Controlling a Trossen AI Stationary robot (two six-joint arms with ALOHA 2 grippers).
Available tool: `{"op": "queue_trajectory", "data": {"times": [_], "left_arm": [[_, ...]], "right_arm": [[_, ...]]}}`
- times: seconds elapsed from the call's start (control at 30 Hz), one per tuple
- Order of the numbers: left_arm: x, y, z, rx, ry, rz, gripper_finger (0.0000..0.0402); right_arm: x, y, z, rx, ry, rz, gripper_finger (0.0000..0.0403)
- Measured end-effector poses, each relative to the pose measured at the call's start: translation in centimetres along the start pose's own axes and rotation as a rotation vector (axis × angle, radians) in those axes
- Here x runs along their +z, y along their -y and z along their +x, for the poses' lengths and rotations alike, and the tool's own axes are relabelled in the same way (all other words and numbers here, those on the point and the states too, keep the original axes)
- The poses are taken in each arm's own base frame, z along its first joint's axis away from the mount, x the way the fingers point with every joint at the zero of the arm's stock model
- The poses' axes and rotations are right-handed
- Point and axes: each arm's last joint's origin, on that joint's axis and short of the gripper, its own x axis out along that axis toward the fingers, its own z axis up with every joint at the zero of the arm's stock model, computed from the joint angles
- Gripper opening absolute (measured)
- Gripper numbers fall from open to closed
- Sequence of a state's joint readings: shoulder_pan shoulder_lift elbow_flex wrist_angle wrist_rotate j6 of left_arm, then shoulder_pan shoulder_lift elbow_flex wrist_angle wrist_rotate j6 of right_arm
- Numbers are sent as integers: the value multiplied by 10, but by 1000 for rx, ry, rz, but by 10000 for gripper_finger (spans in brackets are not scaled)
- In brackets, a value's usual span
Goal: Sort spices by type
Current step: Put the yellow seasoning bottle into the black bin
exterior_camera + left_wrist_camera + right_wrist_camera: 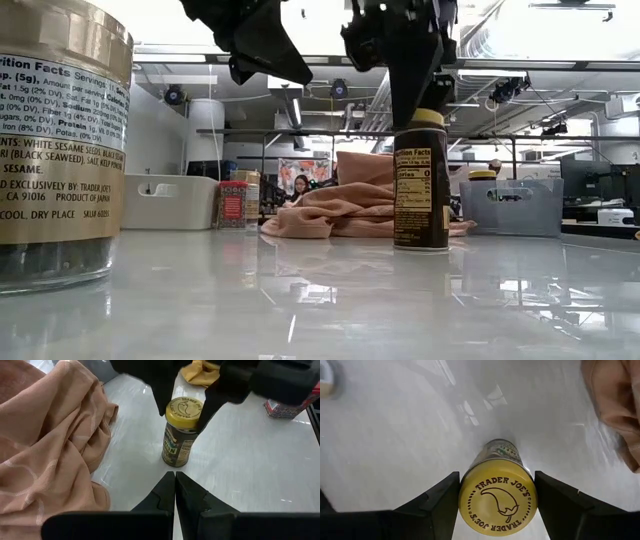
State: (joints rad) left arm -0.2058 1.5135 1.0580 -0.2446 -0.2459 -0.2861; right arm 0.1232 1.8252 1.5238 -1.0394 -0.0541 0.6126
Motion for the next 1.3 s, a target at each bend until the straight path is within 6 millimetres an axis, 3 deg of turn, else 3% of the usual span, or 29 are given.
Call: {"op": "queue_trajectory", "data": {"times": [0.2, 1.3], "left_arm": [[0, 0, 0, 2, -4, 1, 0], [-2, 0, 0, -20, -21, 2, 0]], "right_arm": [[1, 0, 8, -18, -19, 2, 228], [1, -3, 8, -24, 6, 86, 250]]}}
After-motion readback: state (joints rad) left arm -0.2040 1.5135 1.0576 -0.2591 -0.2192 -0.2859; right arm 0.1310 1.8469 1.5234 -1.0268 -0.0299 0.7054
